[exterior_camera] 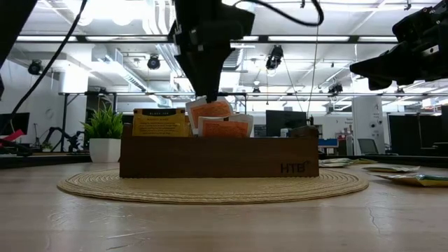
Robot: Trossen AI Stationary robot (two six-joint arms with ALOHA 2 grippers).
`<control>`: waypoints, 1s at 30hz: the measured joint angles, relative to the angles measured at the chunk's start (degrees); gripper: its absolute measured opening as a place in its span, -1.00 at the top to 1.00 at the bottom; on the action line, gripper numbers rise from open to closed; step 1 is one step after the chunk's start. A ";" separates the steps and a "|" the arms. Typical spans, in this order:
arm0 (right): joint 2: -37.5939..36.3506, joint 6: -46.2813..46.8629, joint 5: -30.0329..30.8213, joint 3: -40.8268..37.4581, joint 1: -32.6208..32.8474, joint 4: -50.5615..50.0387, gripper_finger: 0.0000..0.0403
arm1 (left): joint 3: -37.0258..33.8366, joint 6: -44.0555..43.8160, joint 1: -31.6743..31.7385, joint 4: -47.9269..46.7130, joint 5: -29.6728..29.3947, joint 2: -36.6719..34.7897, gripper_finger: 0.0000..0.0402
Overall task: Pick & Place Tea
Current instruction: Put the left orange tea sachet into the mid section of the wooden organizer
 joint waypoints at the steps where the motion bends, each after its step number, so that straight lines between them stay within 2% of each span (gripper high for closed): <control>1: 0.01 0.00 0.01 0.02 0.00 0.02 0.96 | -0.30 0.16 0.32 0.28 0.51 0.00 -0.52; 8: 0.01 0.00 0.01 0.02 0.00 0.00 0.96 | -2.63 3.61 1.63 4.98 9.13 -0.04 -0.44; 12: 0.02 0.00 0.01 0.00 0.00 0.00 0.96 | -3.40 5.14 1.84 5.49 10.70 -0.04 -0.24; 15: 0.01 0.00 0.01 0.02 0.00 0.02 0.96 | -3.17 6.74 1.90 5.45 11.74 -0.04 0.04; 20: 0.01 0.00 0.01 0.02 0.00 0.00 0.96 | -1.66 9.33 2.06 5.71 11.95 -0.07 0.74; 22: 0.01 0.00 -0.01 0.02 0.00 0.02 0.96 | -1.04 10.04 2.30 6.10 12.46 -0.07 0.93; 30: 0.01 0.00 -0.01 0.00 0.00 0.00 0.96 | -0.53 11.59 3.10 7.52 15.28 -0.09 1.00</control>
